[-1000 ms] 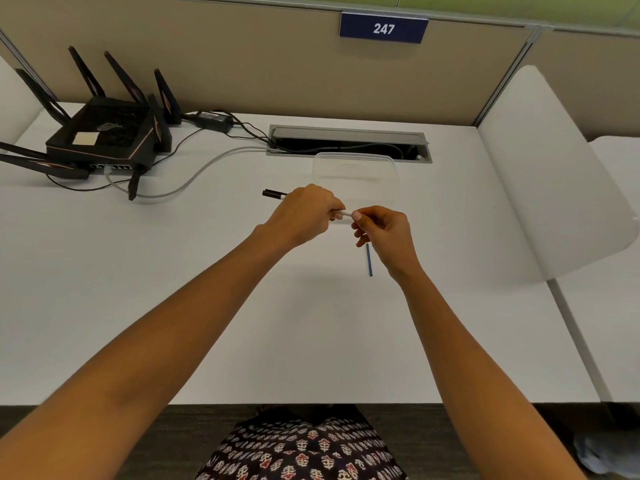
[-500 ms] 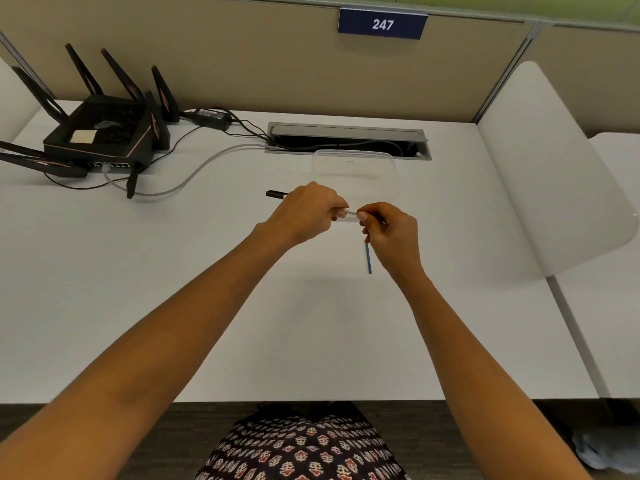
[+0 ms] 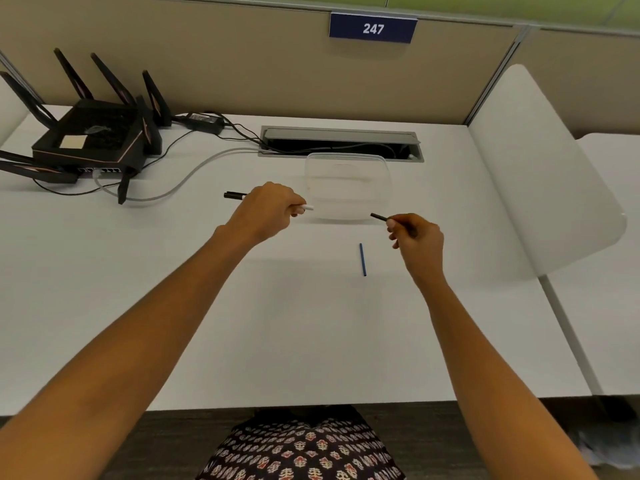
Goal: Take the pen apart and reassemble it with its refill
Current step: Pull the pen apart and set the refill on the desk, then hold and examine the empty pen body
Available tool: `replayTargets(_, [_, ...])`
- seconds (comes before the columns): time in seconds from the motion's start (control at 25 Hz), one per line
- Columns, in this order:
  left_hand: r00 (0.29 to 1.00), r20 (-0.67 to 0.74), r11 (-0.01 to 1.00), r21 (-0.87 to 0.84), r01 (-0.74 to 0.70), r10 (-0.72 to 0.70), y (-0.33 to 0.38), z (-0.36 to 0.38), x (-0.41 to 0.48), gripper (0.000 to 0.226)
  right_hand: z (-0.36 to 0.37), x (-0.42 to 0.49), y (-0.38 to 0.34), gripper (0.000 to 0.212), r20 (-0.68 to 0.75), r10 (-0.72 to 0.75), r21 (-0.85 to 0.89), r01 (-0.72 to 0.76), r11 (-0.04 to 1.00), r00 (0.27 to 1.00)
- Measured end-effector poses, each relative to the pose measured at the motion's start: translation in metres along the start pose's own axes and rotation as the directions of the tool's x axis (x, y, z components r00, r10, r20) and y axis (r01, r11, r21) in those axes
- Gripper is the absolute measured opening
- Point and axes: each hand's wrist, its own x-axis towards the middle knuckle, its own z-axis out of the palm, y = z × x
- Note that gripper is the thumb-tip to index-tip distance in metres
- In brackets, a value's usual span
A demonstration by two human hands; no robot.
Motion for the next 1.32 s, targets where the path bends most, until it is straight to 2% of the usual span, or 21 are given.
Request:
replayTargets(0.2, [1.0, 0.014, 1.0, 0.018, 0.016, -0.017, -0.001, 0.005, -0.002, 0.023, 0.01, -0.018, 0.038, 0.007, -0.076, 0.146, -0.02, -0.148, 0.989, 0.986])
replayTargets(0.48, [0.999, 0.038, 1.0, 0.017, 0.003, -0.003, 0.004, 0.021, -0.003, 0.023, 0.024, -0.047, 0.079, 0.007, -0.044, 0.317, -0.082, -0.319, 0.944, 0.948])
replayTargets(0.84, [0.993, 0.116, 0.998, 0.051, -0.025, 0.019, 0.013, 0.039, -0.002, 0.022, 0.046, -0.067, 0.102, 0.01, 0.01, 0.429, -0.273, -0.41, 0.87, 0.903])
replayTargets(1.32, [0.984, 0.172, 0.996, 0.063, -0.06, 0.048, 0.017, 0.048, 0.001, 0.023, 0.055, -0.068, 0.103, 0.014, 0.03, 0.423, -0.38, -0.381, 0.843, 0.905])
